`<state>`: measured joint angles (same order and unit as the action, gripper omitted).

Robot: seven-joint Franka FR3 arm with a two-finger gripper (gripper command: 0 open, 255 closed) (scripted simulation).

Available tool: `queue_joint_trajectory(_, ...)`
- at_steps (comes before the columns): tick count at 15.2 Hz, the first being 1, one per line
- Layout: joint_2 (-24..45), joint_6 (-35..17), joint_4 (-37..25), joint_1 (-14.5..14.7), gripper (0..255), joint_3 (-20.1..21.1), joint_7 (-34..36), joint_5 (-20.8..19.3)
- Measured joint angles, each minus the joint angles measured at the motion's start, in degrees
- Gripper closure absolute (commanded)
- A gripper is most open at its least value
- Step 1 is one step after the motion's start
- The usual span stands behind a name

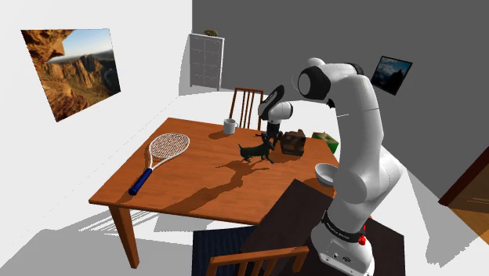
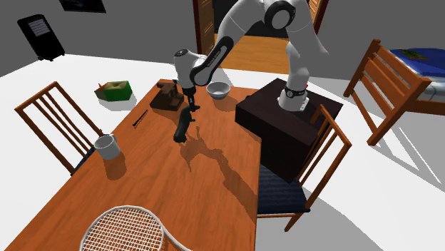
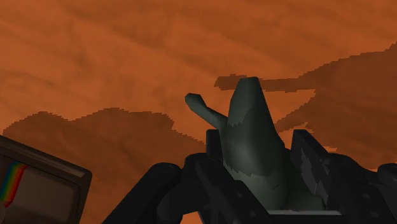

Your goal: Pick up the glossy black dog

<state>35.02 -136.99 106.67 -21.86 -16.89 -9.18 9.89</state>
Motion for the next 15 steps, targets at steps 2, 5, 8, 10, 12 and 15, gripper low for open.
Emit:
queue_joint_trajectory(2, 0.0, 0.0, 0.0, 0.0, 255, 0.0, 0.0, 0.0)
queue_joint_trajectory(5, 0.0, 0.0, 0.0, 0.0, 255, 0.0, 0.0, 0.0)
queue_joint_trajectory(8, -1.1, 0.8, 0.4, 0.2, 255, -0.3, 0.2, -0.4)
queue_joint_trajectory(10, -2.2, 2.1, 0.2, 0.5, 255, -0.6, 0.4, -0.7)
queue_joint_trajectory(12, -3.2, 3.2, 0.0, 0.7, 255, -0.9, 0.6, -1.1)
queue_joint_trajectory(15, -4.9, 4.6, 0.3, 1.0, 255, -1.3, 0.8, -1.7)
